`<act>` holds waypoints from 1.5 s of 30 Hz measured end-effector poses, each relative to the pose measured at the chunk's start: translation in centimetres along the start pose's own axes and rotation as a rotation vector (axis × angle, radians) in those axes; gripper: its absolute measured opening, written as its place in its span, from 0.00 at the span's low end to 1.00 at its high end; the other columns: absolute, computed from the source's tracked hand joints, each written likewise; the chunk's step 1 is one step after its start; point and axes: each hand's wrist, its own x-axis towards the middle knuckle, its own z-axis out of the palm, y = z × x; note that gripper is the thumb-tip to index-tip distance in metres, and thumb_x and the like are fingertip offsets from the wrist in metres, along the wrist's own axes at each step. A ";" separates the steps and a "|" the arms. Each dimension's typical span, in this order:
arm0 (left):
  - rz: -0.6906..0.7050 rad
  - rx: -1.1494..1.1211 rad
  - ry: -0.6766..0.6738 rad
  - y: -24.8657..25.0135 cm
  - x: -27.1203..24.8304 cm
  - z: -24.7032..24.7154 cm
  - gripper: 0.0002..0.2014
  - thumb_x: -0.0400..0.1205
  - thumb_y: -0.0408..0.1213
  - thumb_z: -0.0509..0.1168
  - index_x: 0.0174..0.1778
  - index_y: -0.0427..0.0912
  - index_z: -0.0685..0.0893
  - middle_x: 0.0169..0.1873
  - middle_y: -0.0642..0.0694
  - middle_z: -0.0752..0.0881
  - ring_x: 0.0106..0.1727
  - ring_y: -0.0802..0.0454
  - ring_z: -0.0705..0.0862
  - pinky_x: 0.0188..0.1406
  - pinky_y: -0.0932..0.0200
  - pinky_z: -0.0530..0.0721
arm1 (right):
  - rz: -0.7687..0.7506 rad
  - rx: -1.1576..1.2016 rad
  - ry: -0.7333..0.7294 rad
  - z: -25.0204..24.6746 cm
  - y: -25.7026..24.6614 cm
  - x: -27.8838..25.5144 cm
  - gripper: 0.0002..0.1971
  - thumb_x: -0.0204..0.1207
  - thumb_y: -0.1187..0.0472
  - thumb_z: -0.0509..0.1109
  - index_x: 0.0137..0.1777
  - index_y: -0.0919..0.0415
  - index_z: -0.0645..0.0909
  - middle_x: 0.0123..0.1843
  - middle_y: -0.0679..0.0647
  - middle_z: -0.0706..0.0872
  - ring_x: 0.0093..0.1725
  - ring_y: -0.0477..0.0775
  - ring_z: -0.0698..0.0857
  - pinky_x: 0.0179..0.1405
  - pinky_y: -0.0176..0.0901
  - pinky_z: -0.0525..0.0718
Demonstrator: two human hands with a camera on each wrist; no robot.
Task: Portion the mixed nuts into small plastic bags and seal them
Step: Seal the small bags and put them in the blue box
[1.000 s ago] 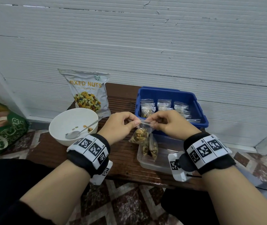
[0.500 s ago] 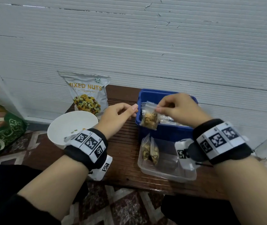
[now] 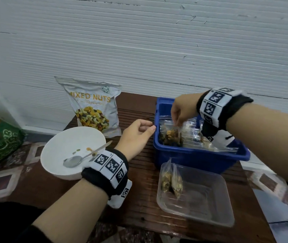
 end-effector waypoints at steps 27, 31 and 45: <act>-0.151 0.119 -0.219 0.3 -3.9 -0.2 0.29 0.62 0.64 0.75 0.48 0.48 0.77 0.42 0.52 0.83 0.41 0.59 0.81 0.39 0.64 0.78 | 0.011 0.243 0.007 1.5 0.5 -0.1 0.04 0.73 0.60 0.77 0.43 0.54 0.84 0.38 0.50 0.88 0.33 0.45 0.86 0.33 0.38 0.85; -0.182 0.260 -0.400 0.1 -5.4 0.4 0.23 0.63 0.56 0.81 0.47 0.49 0.83 0.42 0.53 0.87 0.40 0.63 0.84 0.38 0.70 0.79 | -0.014 0.342 0.046 1.3 -0.2 -3.3 0.05 0.75 0.61 0.75 0.49 0.58 0.85 0.40 0.50 0.88 0.37 0.47 0.87 0.36 0.38 0.87; 0.023 0.376 -0.258 2.5 -7.0 0.2 0.07 0.82 0.39 0.66 0.38 0.53 0.81 0.39 0.56 0.83 0.39 0.62 0.79 0.35 0.70 0.73 | -0.112 0.371 0.098 6.6 -3.2 -8.8 0.12 0.75 0.62 0.75 0.58 0.53 0.84 0.42 0.48 0.90 0.36 0.41 0.85 0.44 0.38 0.85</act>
